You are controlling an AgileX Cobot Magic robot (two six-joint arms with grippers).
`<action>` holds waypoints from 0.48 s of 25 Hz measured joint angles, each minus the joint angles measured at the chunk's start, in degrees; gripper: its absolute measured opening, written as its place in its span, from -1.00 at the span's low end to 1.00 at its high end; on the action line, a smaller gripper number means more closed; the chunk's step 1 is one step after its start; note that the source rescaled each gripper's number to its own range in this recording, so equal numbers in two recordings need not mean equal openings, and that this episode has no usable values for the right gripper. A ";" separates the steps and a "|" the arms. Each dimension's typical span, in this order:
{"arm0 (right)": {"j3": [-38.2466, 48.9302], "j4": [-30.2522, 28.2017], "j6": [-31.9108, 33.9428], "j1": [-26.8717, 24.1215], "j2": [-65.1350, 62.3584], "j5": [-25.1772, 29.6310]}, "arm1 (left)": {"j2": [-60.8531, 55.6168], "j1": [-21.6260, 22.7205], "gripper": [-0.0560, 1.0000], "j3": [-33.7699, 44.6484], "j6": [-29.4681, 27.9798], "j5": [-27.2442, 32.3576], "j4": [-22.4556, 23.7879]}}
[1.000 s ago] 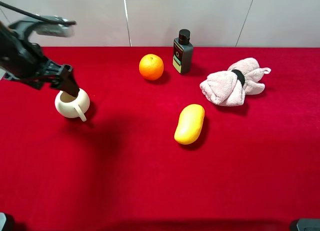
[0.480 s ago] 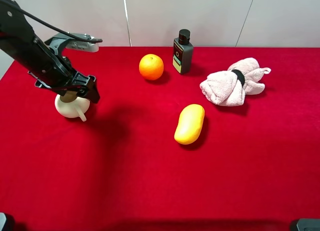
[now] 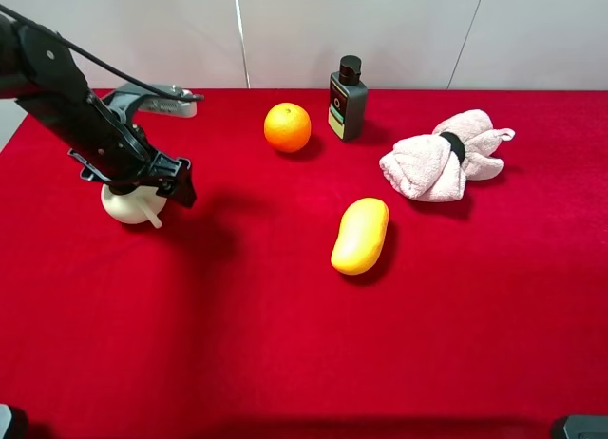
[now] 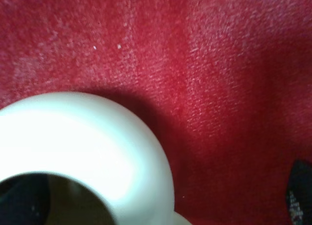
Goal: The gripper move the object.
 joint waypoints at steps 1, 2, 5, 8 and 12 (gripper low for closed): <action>0.00 0.00 0.00 0.00 0.00 0.00 | 0.75 0.00 0.93 -0.03 0.00 -0.07 -0.20; 0.00 0.00 0.00 0.00 0.00 0.00 | 1.22 0.00 0.91 -0.03 0.00 -0.10 -0.41; 0.00 0.00 0.00 0.00 0.00 0.00 | 2.67 0.00 0.80 -0.03 0.04 -1.14 -1.19; 0.00 0.00 0.00 0.00 0.00 0.00 | 3.04 0.00 0.71 -0.03 0.04 -1.55 -1.26; 0.00 0.00 0.00 0.00 0.00 0.00 | 3.11 0.00 0.49 -0.03 0.04 -2.06 -1.31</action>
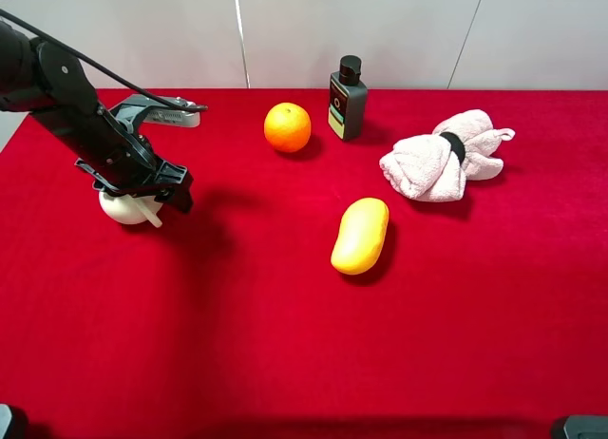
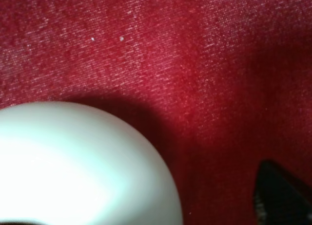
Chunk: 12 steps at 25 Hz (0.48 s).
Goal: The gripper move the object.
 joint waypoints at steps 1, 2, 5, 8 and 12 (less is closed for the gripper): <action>0.00 0.00 0.00 0.00 0.00 0.00 | 0.00 0.00 0.40 0.00 0.00 -0.06 -0.01; 0.00 0.00 0.00 0.00 0.00 0.00 | 0.00 0.00 0.33 0.00 0.00 -0.12 -0.01; 0.00 0.06 0.00 0.00 0.00 0.00 | 0.00 0.00 0.08 0.00 0.00 -0.34 -0.01; 0.00 0.06 0.00 0.00 0.00 0.00 | 0.00 0.00 -0.18 0.00 0.00 -0.34 -0.01; 0.00 0.06 0.00 0.00 0.00 0.00 | 0.06 0.00 -0.64 0.00 -0.41 -0.34 -0.06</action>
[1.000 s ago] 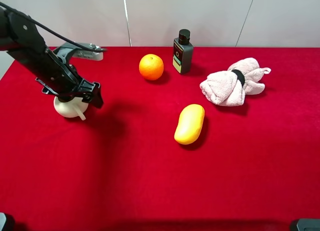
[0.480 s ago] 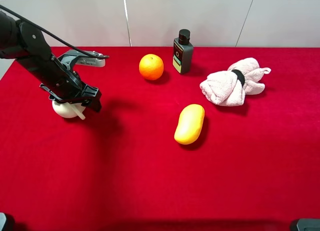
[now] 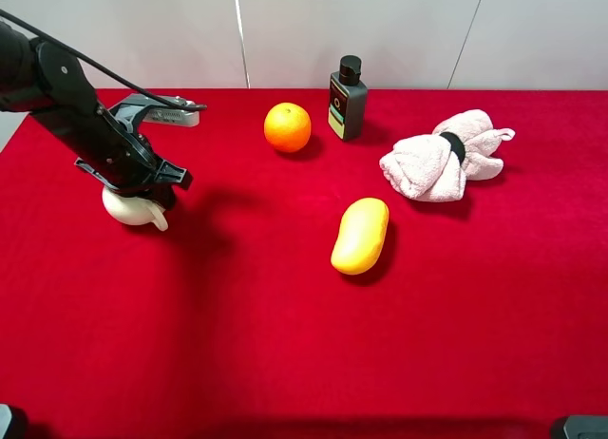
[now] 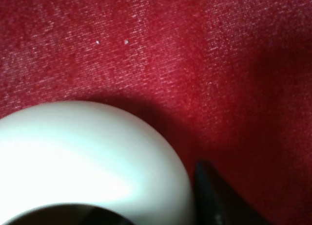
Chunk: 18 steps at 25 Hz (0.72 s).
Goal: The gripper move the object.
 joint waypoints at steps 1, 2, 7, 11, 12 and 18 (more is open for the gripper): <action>0.00 0.00 0.00 0.00 0.00 0.00 | 0.00 0.00 -0.73 0.00 -0.35 0.00 -0.05; 0.00 0.00 0.00 0.00 0.00 0.00 | 0.00 0.00 -0.73 0.00 -0.35 0.00 -0.05; 0.00 0.00 0.00 0.00 0.00 0.00 | 0.00 0.00 -0.87 0.00 -2.61 0.00 -0.18; 0.00 0.00 0.00 0.00 0.00 0.00 | 0.00 0.00 -0.87 0.00 -4.10 0.00 -0.18; 0.00 0.00 0.00 0.00 0.00 0.00 | 0.00 0.00 -0.87 0.00 -4.36 0.00 -0.18; 0.00 0.00 0.00 0.00 0.00 0.00 | -0.24 0.00 -0.87 0.00 -5.21 0.70 -0.68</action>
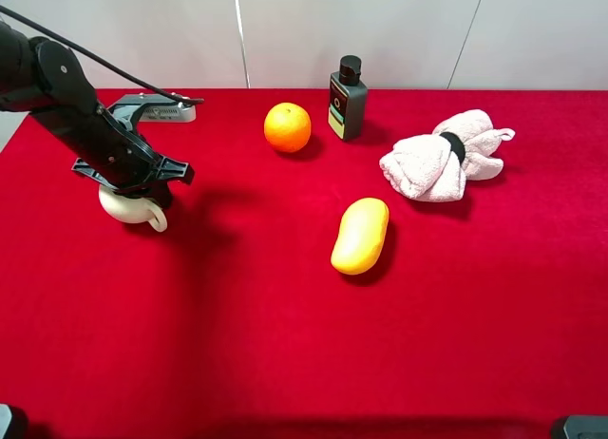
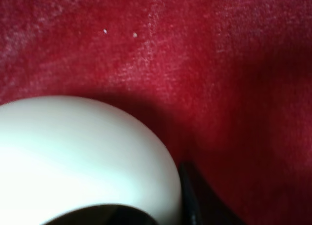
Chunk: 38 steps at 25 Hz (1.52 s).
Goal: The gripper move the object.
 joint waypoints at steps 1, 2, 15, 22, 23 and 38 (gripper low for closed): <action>0.00 0.00 0.00 0.00 0.00 0.00 | -0.19 0.00 -0.87 0.00 -0.05 0.53 -0.14; 0.00 0.00 0.00 0.00 0.00 0.00 | -0.58 0.00 -0.87 0.00 -0.05 0.97 -0.19; 0.00 0.00 0.00 0.00 0.00 0.00 | -7.40 0.00 -0.88 -1.10 -1.13 8.38 -0.96; 0.00 0.00 0.00 0.00 0.00 0.00 | -7.95 -0.12 -0.88 -7.64 -1.51 17.38 -0.96; 0.00 0.00 0.00 0.00 0.00 0.00 | -7.95 -0.34 -0.88 -8.79 -1.53 18.58 -0.78; 0.00 0.00 0.00 0.00 0.00 0.00 | -7.95 -12.37 -0.88 -22.91 -13.44 25.73 10.13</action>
